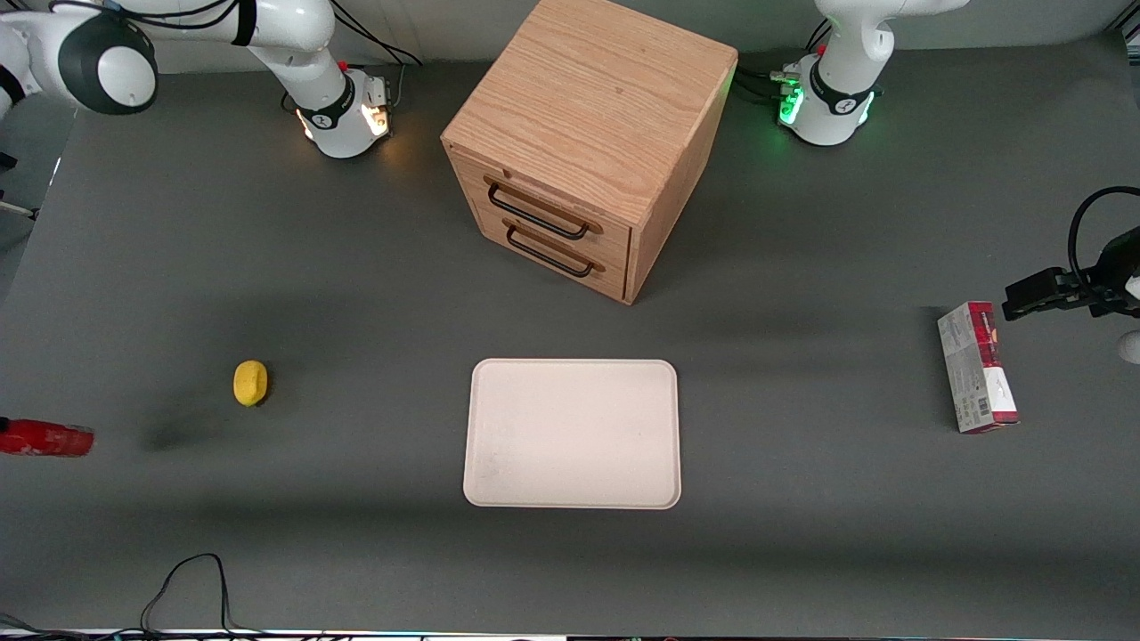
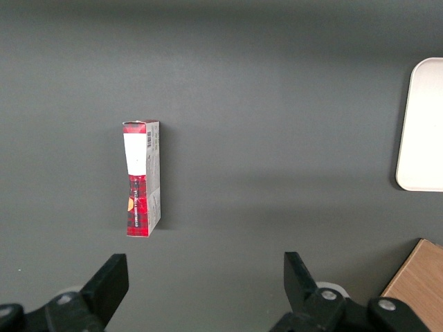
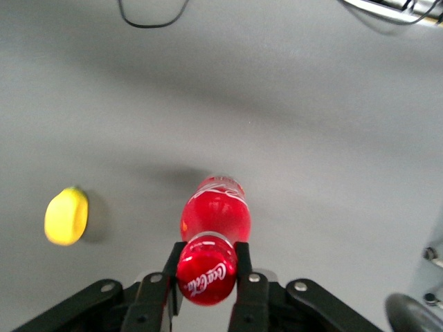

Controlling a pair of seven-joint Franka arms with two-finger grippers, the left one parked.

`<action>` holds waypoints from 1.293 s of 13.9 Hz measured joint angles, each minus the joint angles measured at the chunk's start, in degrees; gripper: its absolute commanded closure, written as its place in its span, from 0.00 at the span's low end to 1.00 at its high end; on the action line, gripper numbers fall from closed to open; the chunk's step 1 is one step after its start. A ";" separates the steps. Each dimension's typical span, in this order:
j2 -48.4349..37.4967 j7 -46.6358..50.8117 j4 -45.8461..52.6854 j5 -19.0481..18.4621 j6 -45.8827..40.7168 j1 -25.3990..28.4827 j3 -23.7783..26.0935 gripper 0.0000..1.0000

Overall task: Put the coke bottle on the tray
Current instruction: 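Lift the bottle with the right gripper and carry it toward the tray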

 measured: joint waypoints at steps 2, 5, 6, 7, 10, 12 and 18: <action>-4.39 -2.59 0.25 -0.02 -2.58 -0.43 0.00 1.00; -12.32 -4.35 0.73 -0.02 -8.91 -1.76 0.02 1.00; -14.96 -4.47 0.70 -0.01 -11.07 -1.97 0.04 1.00; -17.08 -4.47 0.61 -0.01 -12.91 -1.96 0.12 1.00; -19.82 -2.79 0.40 0.06 -16.71 0.45 0.69 1.00; -20.95 4.81 0.39 0.10 -19.51 6.17 0.92 1.00; -21.53 33.93 -0.98 0.11 -20.91 30.65 1.36 1.00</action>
